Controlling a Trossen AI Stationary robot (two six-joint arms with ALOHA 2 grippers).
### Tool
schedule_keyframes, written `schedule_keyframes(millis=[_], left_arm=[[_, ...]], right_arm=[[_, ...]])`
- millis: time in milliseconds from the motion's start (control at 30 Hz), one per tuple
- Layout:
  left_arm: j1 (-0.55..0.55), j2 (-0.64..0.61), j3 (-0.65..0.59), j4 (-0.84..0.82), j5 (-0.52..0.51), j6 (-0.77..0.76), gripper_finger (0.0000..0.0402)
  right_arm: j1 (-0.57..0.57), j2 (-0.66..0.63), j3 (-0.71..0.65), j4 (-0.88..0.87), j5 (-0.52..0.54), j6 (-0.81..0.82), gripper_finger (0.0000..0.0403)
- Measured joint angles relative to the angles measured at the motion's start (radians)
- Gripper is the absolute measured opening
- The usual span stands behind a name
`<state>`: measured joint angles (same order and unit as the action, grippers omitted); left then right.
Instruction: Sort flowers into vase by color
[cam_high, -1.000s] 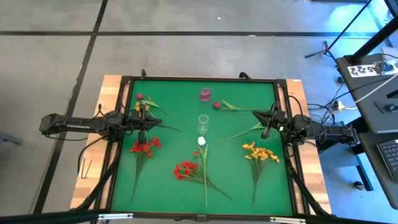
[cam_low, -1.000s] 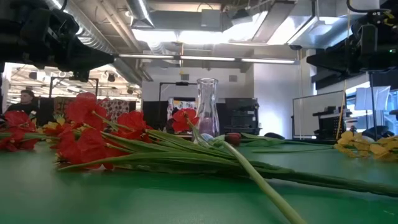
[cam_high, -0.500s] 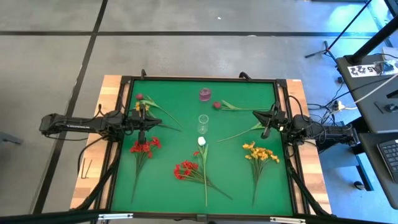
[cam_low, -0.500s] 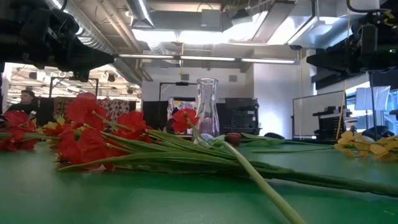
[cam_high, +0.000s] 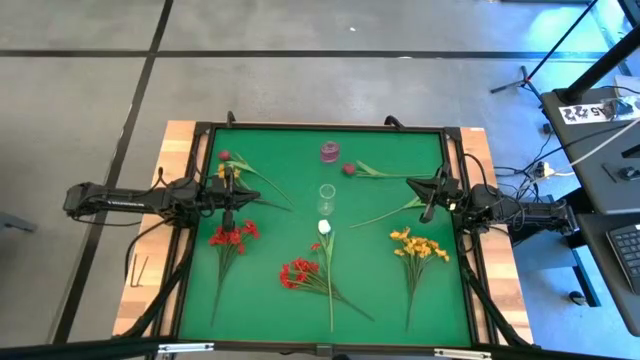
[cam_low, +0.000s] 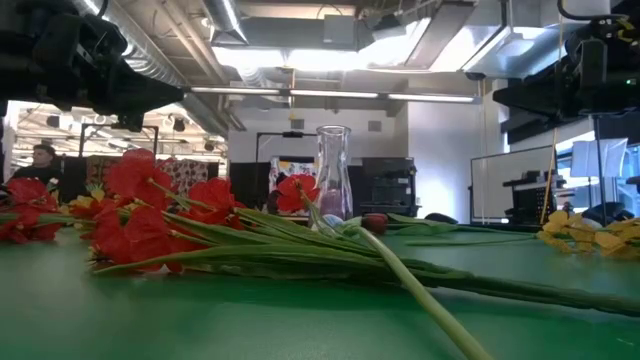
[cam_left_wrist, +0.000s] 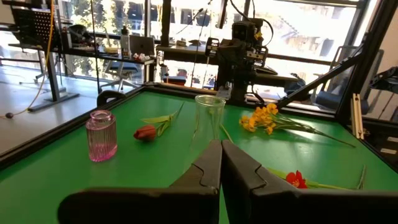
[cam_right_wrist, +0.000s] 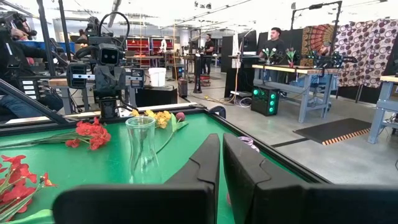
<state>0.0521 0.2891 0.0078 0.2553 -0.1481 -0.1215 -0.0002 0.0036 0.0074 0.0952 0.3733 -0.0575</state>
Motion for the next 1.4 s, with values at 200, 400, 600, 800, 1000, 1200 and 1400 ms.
schedule_keyframes(millis=[200,400,600,800,1000,1200,1400], left_arm=[[0.000,0.000,0.000,0.000,0.000,0.000,0.0000],[0.000,0.000,0.000,0.000,0.000,0.000,0.0000],[0.000,0.000,0.000,0.000,0.000,0.000,0.0000],[0.000,0.000,0.000,0.000,0.000,0.000,0.0000],[0.000,0.000,0.000,0.000,0.000,0.000,0.0000],[0.000,0.000,0.000,0.000,0.001,-0.010,0.0000],[0.000,0.000,0.000,0.020,0.008,-0.029,0.0000]], right_arm=[[0.000,0.000,0.000,0.000,0.000,0.000,0.0023],[0.000,0.000,0.000,0.000,0.000,0.000,0.0023],[0.000,0.000,0.000,0.000,0.000,0.000,0.0023],[0.000,0.000,0.000,0.000,0.000,0.000,0.0023],[0.000,0.000,0.000,0.000,0.000,0.000,0.0023],[0.000,0.000,0.000,0.000,0.000,0.000,0.0023],[0.000,0.000,0.000,0.000,0.000,0.000,0.0023]])
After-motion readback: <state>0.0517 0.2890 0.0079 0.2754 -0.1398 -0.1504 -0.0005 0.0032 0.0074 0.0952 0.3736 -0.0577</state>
